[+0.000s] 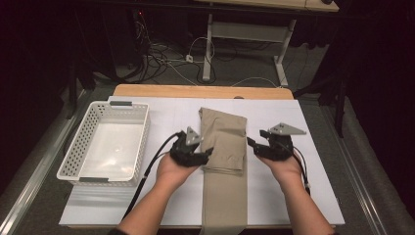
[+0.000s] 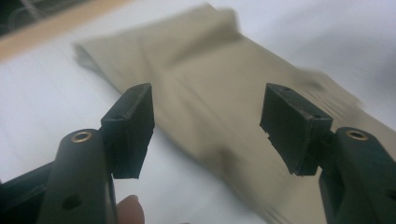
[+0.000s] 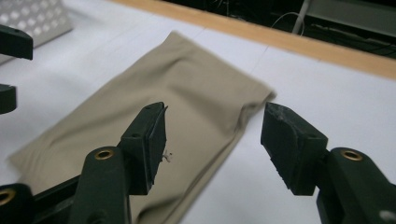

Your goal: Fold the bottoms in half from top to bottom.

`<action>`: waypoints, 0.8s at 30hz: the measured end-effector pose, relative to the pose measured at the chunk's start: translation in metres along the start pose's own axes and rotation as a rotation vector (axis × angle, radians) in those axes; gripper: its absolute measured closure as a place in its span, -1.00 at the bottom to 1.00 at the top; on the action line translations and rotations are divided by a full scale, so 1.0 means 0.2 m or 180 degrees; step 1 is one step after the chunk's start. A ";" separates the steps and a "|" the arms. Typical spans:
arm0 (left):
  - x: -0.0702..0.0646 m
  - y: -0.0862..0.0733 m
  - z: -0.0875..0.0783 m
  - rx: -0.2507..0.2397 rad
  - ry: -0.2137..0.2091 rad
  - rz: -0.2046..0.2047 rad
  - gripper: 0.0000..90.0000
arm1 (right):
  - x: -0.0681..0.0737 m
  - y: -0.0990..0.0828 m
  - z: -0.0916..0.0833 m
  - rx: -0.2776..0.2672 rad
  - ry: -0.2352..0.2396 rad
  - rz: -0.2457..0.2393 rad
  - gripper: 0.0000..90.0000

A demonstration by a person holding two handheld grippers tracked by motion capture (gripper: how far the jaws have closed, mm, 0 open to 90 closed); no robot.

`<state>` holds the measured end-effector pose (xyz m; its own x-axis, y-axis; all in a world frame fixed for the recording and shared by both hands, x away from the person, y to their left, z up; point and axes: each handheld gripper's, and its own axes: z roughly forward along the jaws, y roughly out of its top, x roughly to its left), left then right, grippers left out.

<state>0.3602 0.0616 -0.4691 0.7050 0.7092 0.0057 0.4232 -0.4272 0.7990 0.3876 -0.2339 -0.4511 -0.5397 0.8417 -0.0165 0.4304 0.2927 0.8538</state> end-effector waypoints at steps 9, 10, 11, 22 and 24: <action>-0.25 -0.34 -0.13 0.0156 -0.0470 0.0025 -0.05 | 0.19 -0.33 -0.13 0.0178 0.0205 -0.0145 0.00; -0.27 -0.36 -0.15 0.0140 -0.0547 0.0029 0.01 | 0.20 -0.35 -0.15 0.0198 0.0219 -0.0186 0.03; -0.30 -0.39 -0.16 0.0147 -0.0625 0.0059 0.08 | 0.22 -0.38 -0.16 0.0222 0.0248 -0.0224 0.08; -0.41 -0.43 -0.13 0.0411 -0.0705 0.0410 0.55 | 0.35 -0.53 -0.23 0.0354 0.0536 -0.0296 0.49; -0.42 -0.43 -0.13 0.0420 -0.0728 0.0452 0.75 | 0.35 -0.53 -0.22 0.0389 0.0542 -0.0321 0.52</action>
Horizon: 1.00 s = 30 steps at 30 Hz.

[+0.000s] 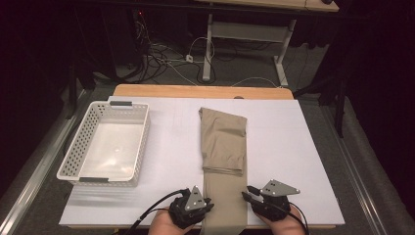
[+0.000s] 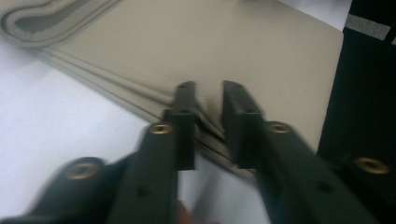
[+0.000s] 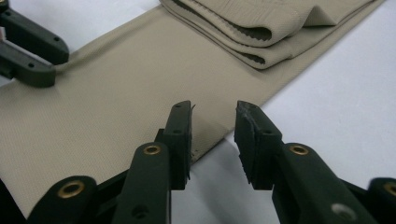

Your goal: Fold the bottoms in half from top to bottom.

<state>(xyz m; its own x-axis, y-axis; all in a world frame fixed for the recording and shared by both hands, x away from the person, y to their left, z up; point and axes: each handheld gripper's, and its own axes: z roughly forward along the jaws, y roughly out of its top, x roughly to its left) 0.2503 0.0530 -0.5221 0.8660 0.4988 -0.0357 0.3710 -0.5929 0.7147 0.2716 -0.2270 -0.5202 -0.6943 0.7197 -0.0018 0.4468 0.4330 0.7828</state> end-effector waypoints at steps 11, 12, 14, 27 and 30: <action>-0.01 -0.03 -0.04 0.0021 -0.0004 -0.0011 0.88 | -0.02 0.03 0.01 -0.0089 0.0018 0.0034 0.46; 0.00 -0.02 -0.04 0.0002 -0.0028 -0.0057 0.81 | -0.02 0.04 0.01 -0.0101 0.0022 0.0034 0.44; 0.03 -0.01 -0.03 -0.0034 -0.0013 -0.0140 0.52 | -0.02 0.06 0.02 -0.0134 0.0028 0.0069 0.35; 0.34 0.20 0.09 -0.0305 0.0659 -0.0406 -0.24 | -0.14 0.23 0.22 -0.0054 -0.0090 0.0161 -0.08; 0.39 0.24 0.14 -0.0256 0.0708 -0.0405 -0.24 | -0.16 0.26 0.27 0.0025 -0.0136 0.0181 -0.21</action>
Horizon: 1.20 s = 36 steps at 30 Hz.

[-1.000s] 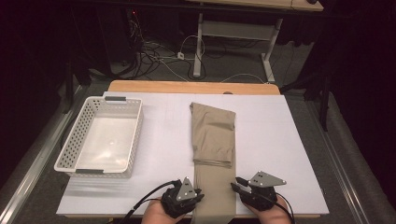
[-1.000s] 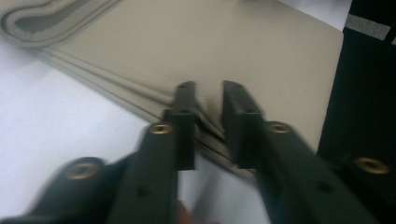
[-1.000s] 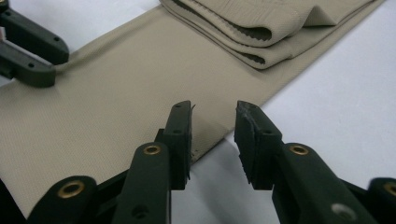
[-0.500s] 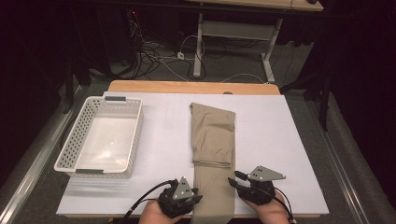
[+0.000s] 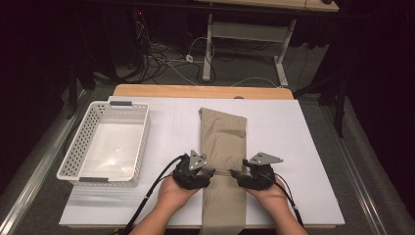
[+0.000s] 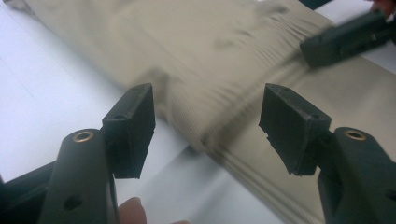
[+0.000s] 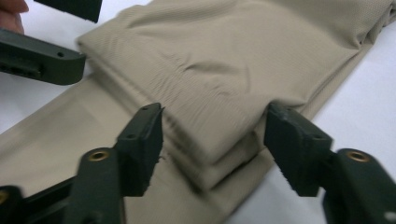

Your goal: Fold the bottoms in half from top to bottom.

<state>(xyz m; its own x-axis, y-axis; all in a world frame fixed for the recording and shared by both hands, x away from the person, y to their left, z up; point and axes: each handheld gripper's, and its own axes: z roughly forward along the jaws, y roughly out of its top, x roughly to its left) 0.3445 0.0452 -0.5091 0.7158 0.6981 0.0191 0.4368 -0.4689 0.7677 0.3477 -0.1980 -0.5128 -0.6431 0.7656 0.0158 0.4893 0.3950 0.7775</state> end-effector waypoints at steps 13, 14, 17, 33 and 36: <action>-0.04 -0.02 0.00 0.0298 -0.0243 0.0127 0.02 | 0.00 -0.05 -0.05 0.0088 0.0195 -0.0056 0.33; -0.05 -0.02 -0.01 0.0303 -0.0266 0.0135 0.02 | 0.00 -0.06 -0.06 0.0088 0.0198 -0.0067 0.34; -0.09 -0.03 -0.03 0.0320 -0.0333 0.0188 0.02 | 0.01 -0.09 -0.09 0.0077 0.0208 -0.0082 0.34; -0.22 -0.15 -0.15 0.0298 -0.0541 0.0301 0.02 | 0.11 -0.21 -0.24 0.0084 0.0296 -0.0140 0.31; -0.23 -0.17 -0.17 0.0294 -0.0598 0.0293 0.02 | 0.12 -0.23 -0.26 0.0099 0.0302 -0.0152 0.30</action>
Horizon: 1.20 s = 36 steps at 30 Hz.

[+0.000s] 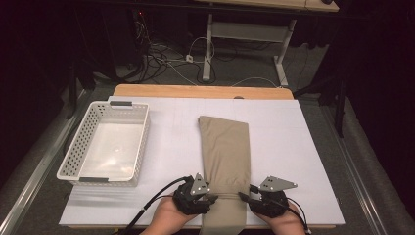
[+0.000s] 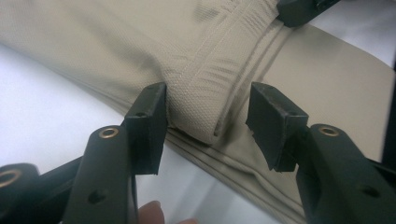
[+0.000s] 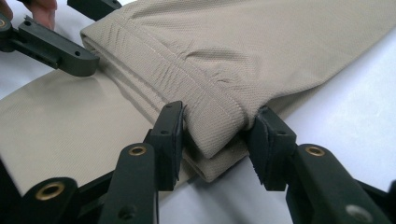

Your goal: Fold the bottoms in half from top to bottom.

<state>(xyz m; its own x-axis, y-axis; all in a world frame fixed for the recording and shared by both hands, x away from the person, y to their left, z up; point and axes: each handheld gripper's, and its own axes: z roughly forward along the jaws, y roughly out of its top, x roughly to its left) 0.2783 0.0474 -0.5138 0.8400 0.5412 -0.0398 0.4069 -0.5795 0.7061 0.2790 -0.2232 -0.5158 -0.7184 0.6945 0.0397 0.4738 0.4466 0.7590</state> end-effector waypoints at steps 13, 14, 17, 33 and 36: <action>-0.06 -0.07 -0.06 0.0009 -0.0119 -0.0002 0.02 | 0.10 -0.05 -0.05 0.0049 0.0081 -0.0092 0.28; -0.06 -0.08 -0.07 0.0016 -0.0138 -0.0009 0.02 | 0.10 -0.05 -0.05 0.0053 0.0084 -0.0099 0.28; -0.08 -0.10 -0.08 0.0013 -0.0175 -0.0029 0.02 | 0.13 -0.06 -0.07 0.0064 0.0101 -0.0118 0.28; -0.22 -0.17 -0.14 0.0059 -0.0287 0.0015 0.03 | 0.24 -0.14 -0.16 0.0109 0.0242 -0.0153 0.27; -0.25 -0.18 -0.16 0.0059 -0.0304 0.0022 0.03 | 0.26 -0.16 -0.18 0.0121 0.0266 -0.0157 0.27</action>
<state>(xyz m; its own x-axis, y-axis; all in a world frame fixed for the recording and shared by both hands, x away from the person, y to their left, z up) 0.2097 0.0599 -0.5155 0.8727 0.4772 -0.1029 0.4069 -0.5945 0.6935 0.2083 -0.2213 -0.5140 -0.7804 0.6226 0.0582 0.4547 0.5012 0.7363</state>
